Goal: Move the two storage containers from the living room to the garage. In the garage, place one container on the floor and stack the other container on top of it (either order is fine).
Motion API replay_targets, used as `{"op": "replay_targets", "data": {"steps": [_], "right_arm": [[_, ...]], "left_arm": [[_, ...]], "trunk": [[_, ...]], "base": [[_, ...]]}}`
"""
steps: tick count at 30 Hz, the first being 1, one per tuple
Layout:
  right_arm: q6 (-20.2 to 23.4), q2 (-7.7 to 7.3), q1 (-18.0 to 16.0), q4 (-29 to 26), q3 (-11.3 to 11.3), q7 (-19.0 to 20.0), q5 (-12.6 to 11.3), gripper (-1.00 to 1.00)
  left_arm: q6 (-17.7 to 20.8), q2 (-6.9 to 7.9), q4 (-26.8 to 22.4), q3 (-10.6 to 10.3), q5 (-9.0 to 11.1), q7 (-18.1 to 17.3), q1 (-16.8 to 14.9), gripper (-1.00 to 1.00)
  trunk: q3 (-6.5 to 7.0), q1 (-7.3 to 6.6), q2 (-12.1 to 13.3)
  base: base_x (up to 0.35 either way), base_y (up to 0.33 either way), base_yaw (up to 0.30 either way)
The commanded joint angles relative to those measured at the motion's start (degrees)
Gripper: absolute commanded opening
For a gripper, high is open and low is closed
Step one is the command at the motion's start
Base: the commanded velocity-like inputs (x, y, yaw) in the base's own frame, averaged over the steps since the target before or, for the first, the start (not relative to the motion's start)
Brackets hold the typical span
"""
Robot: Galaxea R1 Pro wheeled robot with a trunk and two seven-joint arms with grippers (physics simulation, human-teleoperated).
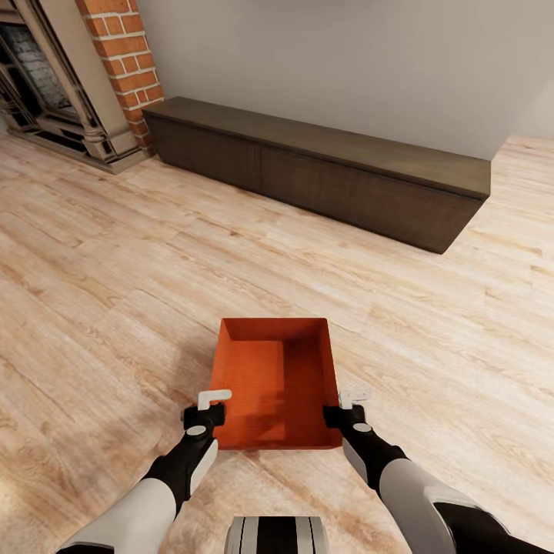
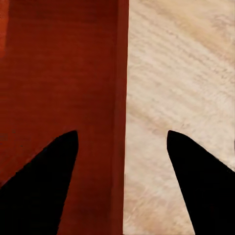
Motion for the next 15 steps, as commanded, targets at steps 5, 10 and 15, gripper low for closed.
{"op": "replay_targets", "data": {"steps": [5,10,15], "right_arm": [[-0.2,0.07,-0.1,0.1,-0.5,-0.1,0.6,-1.00],[-0.2,0.00,0.0,0.1,-0.5,-0.1,0.6,-1.00],[-0.3,-0.03,0.0,0.1,-0.5,-0.1,0.6,-1.00]], "left_arm": [[-0.1,0.07,-0.1,-0.4,0.3,0.3,-0.1,-1.00],[-0.1,0.00,-1.5,-0.6,0.3,0.4,0.0,-1.00],[-0.1,-0.04,-1.9,-0.5,0.4,0.5,0.0,-1.00]], "trunk": [[-0.03,-0.01,0.0],[-0.03,-0.01,0.0],[-0.03,-0.01,0.0]], "base": [[0.000,0.000,0.000],[0.000,0.000,0.000],[0.000,0.000,0.000]]}}
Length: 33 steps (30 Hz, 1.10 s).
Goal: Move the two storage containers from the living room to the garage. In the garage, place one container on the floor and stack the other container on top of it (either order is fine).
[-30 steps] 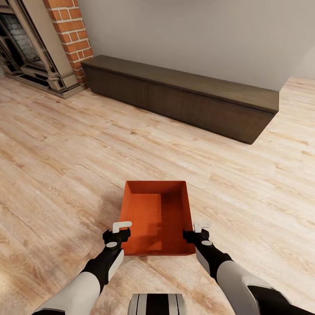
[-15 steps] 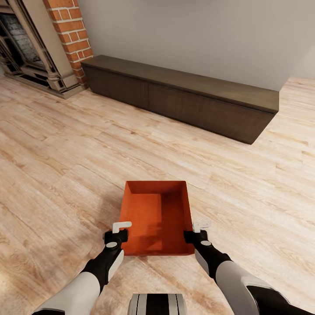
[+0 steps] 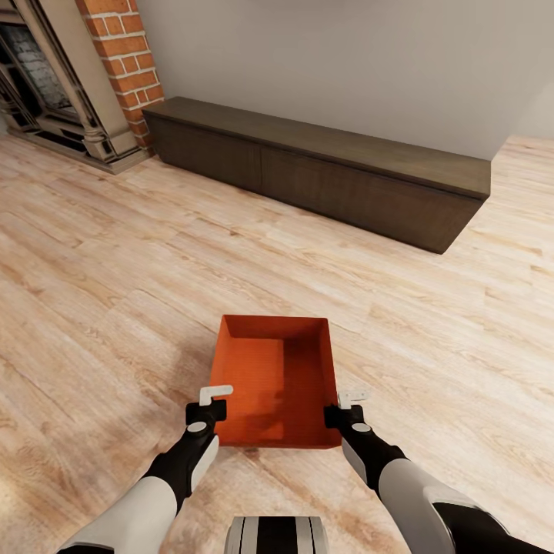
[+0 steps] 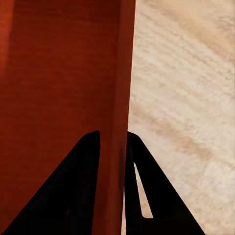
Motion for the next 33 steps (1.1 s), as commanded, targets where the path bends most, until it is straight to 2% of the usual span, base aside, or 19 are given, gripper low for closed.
{"op": "replay_targets", "data": {"steps": [1,6,33], "right_arm": [[-0.2,-0.20,0.0,0.1,-1.0,-0.4,0.6,-1.00],[-0.2,-0.17,0.0,0.1,-1.0,-0.4,0.6,-1.00],[-0.2,-0.10,0.0,0.3,-0.9,-0.4,0.7,-1.00]], "left_arm": [[0.0,0.12,-0.1,0.1,-0.6,1.2,0.0,-1.00],[0.0,0.14,-0.1,0.1,-0.6,1.1,0.0,-1.00],[0.0,0.16,-0.1,0.2,-0.6,1.0,0.0,-1.00]], "trunk": [[-0.03,-0.01,0.0],[-0.03,-0.01,0.0],[4.82,-5.94,10.8]], "base": [[0.000,0.000,0.000],[0.000,0.000,0.000],[0.000,0.000,0.000]]}}
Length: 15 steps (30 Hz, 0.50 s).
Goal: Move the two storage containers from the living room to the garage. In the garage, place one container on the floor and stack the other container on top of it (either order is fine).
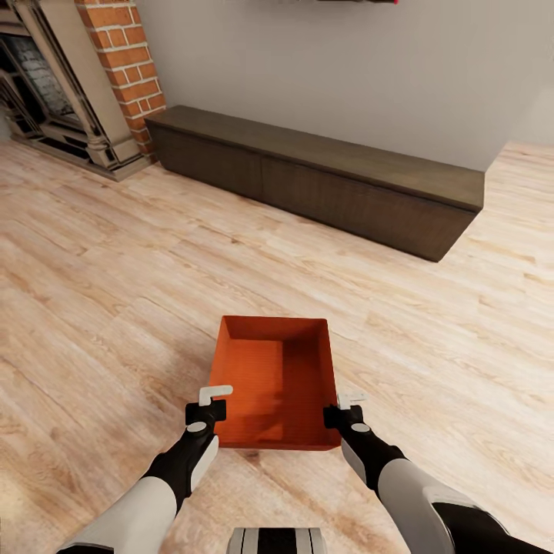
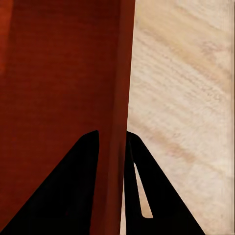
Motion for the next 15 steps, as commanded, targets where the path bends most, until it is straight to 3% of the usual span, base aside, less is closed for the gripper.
{"op": "replay_targets", "data": {"steps": [1,15], "right_arm": [[-0.2,-0.22,0.0,0.1,-1.1,-0.3,0.6,-1.00],[-0.2,-0.20,0.0,0.1,-1.1,-0.3,0.7,-1.00]], "left_arm": [[0.0,0.08,-0.1,0.3,-0.7,0.8,-0.1,-1.00],[0.0,0.08,-0.1,0.2,-0.8,0.9,0.0,-1.00]], "trunk": [[0.15,-0.23,0.4],[2.67,-3.31,6.0]], "base": [[0.000,0.000,0.000],[0.000,0.000,0.000]]}}
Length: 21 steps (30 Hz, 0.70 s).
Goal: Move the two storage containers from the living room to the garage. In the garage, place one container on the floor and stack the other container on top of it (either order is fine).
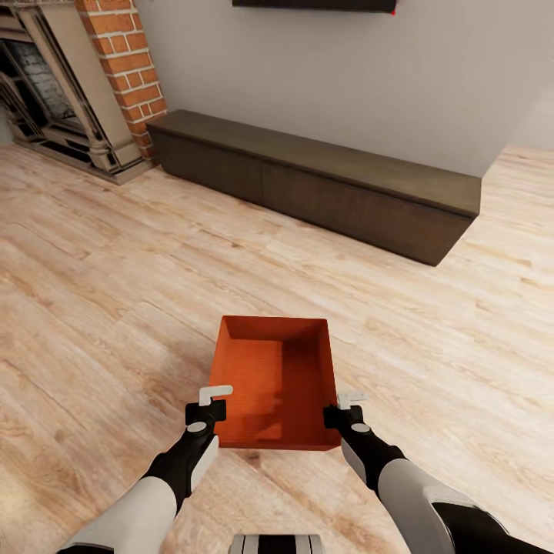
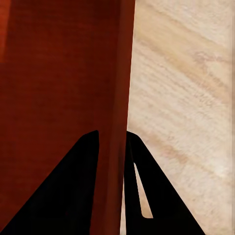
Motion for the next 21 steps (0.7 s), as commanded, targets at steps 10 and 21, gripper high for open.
{"op": "replay_targets", "data": {"steps": [10,21], "right_arm": [[-0.2,-0.19,0.0,0.1,-1.1,-0.3,0.6,-1.00],[0.0,-0.24,0.0,0.1,-1.1,-0.3,0.6,-1.00]], "left_arm": [[0.0,0.08,-0.1,0.2,-0.8,0.9,-0.1,-1.00],[0.0,0.08,-0.1,0.3,-0.9,0.9,-0.1,-1.00]], "trunk": [[1.77,-2.21,4.0],[3.75,-4.62,8.4]], "base": [[0.000,0.000,0.000],[0.000,0.000,0.000]]}}
